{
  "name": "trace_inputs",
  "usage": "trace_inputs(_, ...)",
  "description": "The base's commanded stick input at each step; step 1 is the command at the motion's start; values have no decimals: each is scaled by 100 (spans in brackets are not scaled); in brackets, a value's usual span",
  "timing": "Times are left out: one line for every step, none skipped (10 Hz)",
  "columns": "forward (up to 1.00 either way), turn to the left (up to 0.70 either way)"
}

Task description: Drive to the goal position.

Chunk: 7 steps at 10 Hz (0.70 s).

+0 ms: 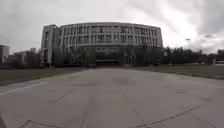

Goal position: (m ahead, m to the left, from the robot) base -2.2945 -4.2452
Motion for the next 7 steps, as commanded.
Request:
trace_inputs(70, 0)
trace_inputs(70, 0)
trace_inputs(70, 0)
trace_inputs(70, 0)
trace_inputs(70, 0)
trace_inputs(70, 0)
trace_inputs(70, 0)
